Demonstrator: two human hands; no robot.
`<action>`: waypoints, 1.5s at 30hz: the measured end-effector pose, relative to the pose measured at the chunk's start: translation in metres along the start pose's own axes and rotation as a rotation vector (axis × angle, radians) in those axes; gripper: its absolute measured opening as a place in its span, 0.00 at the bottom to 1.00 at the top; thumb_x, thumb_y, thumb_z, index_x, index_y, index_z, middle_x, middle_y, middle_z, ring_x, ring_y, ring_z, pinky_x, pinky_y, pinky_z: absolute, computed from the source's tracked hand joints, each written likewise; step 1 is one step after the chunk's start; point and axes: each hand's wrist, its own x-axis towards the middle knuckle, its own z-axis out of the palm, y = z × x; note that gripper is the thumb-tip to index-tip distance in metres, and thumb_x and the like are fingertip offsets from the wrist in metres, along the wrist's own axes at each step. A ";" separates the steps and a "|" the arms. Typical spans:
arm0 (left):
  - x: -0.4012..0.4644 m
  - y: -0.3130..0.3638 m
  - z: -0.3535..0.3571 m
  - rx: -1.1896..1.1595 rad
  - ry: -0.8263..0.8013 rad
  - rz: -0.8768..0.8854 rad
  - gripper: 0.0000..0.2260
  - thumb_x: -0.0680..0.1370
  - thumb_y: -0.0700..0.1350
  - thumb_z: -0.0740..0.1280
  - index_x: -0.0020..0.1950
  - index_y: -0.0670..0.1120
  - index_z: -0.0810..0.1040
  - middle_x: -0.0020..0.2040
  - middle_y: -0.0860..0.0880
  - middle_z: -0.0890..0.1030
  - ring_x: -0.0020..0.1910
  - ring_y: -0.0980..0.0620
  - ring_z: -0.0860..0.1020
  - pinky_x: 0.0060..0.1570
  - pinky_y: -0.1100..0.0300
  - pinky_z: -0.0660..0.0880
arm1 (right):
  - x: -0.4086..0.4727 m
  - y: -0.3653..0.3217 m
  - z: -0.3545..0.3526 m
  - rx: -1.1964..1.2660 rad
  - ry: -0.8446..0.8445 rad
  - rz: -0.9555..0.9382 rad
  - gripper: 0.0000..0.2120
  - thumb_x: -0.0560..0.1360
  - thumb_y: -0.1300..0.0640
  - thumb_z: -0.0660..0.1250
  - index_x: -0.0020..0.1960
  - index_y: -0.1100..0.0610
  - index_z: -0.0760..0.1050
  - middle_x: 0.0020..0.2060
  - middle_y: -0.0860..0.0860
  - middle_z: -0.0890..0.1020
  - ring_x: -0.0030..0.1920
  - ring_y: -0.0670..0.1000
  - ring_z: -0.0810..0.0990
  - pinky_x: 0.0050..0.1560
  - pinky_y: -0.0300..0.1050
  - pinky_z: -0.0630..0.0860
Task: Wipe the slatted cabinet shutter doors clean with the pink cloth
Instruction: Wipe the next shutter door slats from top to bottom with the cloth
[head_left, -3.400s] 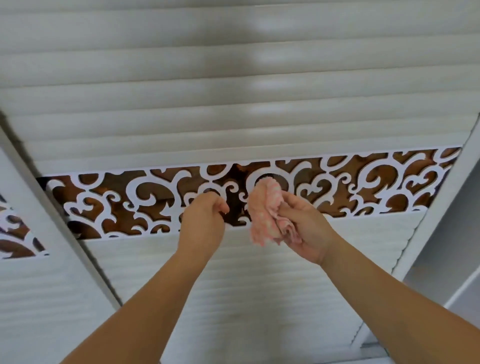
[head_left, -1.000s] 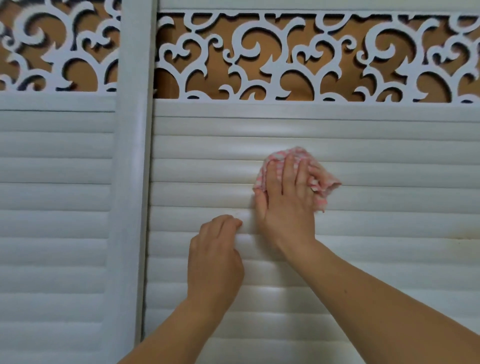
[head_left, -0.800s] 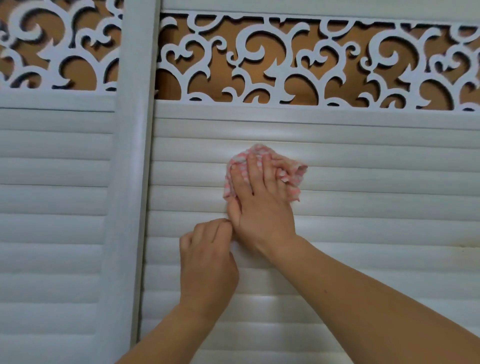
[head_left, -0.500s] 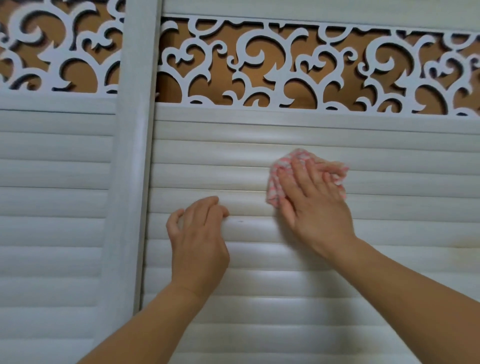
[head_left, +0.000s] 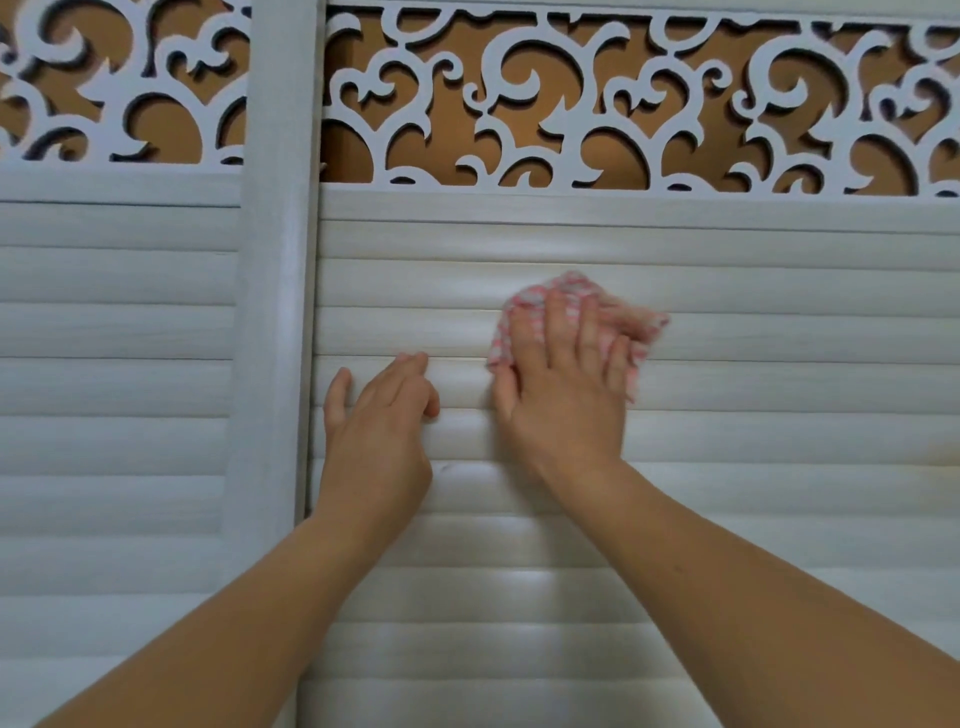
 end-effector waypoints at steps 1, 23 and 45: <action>0.000 0.000 0.000 -0.011 0.013 0.002 0.17 0.61 0.29 0.53 0.43 0.44 0.72 0.61 0.42 0.77 0.65 0.45 0.73 0.66 0.44 0.54 | 0.001 -0.012 0.003 0.016 0.017 -0.057 0.32 0.74 0.43 0.41 0.76 0.48 0.58 0.77 0.54 0.54 0.76 0.59 0.47 0.72 0.62 0.39; -0.015 0.022 0.003 -0.002 0.005 -0.107 0.21 0.62 0.23 0.59 0.44 0.46 0.71 0.62 0.43 0.75 0.67 0.44 0.69 0.69 0.44 0.49 | -0.031 0.120 -0.025 -0.134 0.087 -0.158 0.24 0.74 0.48 0.56 0.64 0.58 0.75 0.65 0.60 0.74 0.63 0.64 0.73 0.56 0.62 0.73; -0.048 -0.017 -0.014 -0.100 0.007 -0.059 0.13 0.69 0.37 0.49 0.43 0.41 0.73 0.58 0.41 0.76 0.57 0.50 0.68 0.54 0.63 0.63 | -0.003 -0.071 0.025 -0.058 0.093 -0.457 0.25 0.66 0.48 0.58 0.60 0.52 0.78 0.60 0.54 0.78 0.61 0.59 0.65 0.61 0.58 0.62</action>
